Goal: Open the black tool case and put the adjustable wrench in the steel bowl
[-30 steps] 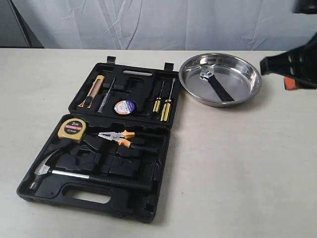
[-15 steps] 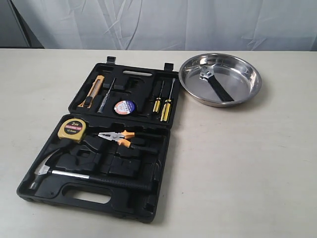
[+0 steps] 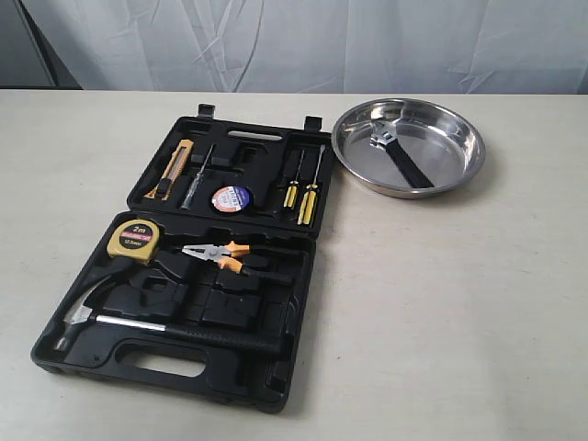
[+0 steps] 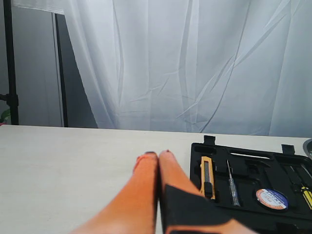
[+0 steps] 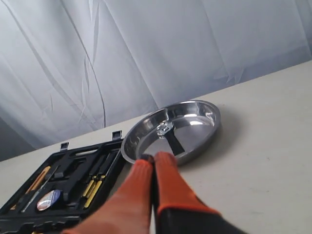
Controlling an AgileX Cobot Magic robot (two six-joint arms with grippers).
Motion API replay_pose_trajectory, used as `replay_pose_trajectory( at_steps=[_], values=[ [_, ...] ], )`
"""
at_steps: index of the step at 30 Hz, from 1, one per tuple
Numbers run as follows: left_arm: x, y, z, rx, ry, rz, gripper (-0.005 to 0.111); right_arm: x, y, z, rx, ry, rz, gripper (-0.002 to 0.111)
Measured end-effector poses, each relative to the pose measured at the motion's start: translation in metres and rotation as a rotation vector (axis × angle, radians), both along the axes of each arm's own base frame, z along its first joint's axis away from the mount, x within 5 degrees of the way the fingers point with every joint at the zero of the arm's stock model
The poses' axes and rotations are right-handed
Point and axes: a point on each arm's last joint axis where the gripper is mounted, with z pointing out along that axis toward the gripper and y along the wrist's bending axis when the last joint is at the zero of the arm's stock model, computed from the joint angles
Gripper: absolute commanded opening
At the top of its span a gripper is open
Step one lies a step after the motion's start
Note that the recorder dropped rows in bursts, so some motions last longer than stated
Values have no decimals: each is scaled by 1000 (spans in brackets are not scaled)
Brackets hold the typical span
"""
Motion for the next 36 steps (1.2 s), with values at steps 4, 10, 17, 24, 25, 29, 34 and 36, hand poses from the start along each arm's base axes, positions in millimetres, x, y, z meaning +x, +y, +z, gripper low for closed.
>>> replay_pose_trajectory(
  at_steps=[4,10,17,24,25,29,34,36],
  values=[
    [0,0,0,0,0,0,0,0,1,-5,1,40,15,0],
    [0,0,0,0,0,0,0,-1,2,-7,14,57,23,0],
    [0,0,0,0,0,0,0,-1,2,-7,12,56,24,0],
    [0,0,0,0,0,0,0,-1,2,-7,12,58,24,0],
    [0,0,0,0,0,0,0,-1,2,-7,12,58,24,0],
    [0,0,0,0,0,0,0,-1,2,-7,12,58,24,0],
    [0,0,0,0,0,0,0,-1,2,-7,12,58,24,0],
    [0,0,0,0,0,0,0,-1,2,-7,12,58,24,0]
  ],
)
